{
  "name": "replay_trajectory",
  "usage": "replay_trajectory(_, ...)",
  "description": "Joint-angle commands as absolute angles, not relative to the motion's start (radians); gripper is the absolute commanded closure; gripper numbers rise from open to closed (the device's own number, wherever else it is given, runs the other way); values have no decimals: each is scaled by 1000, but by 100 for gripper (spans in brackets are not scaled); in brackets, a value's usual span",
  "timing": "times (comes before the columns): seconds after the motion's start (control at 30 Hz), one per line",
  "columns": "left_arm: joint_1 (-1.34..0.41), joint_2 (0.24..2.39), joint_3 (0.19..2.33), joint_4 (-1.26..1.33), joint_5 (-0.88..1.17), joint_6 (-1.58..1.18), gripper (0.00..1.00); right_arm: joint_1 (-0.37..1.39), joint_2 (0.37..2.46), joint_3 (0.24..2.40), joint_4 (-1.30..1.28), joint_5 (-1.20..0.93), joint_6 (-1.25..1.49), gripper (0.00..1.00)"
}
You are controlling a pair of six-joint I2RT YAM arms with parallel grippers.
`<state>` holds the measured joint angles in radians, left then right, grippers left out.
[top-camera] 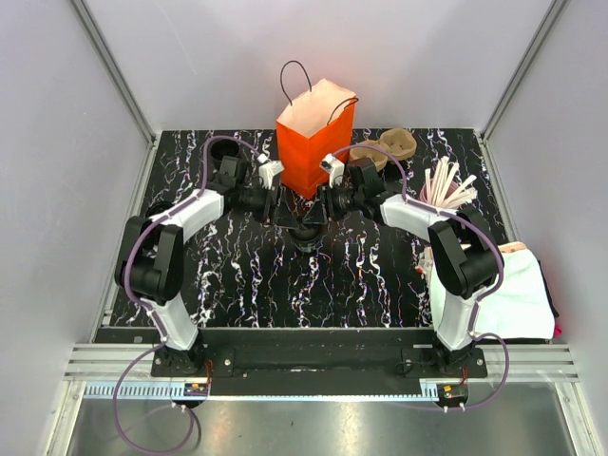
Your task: Pack the takeout coffee
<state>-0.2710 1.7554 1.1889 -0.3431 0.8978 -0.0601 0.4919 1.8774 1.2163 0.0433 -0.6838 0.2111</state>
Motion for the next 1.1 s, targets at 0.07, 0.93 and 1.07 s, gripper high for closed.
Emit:
replay_trajectory(0.07,-282,1798,1201,-290,900,-57,23,505,1862,1259,38,-715,196,98)
replay_trajectory(0.93,-325,1951,1262,-273,904,-132,55,509,1890,1262,52,-741,216,100)
replay_trajectory(1.07,-331,1967,1269,-282,890,-130,63,511,1893,1273,51,-747,219,100)
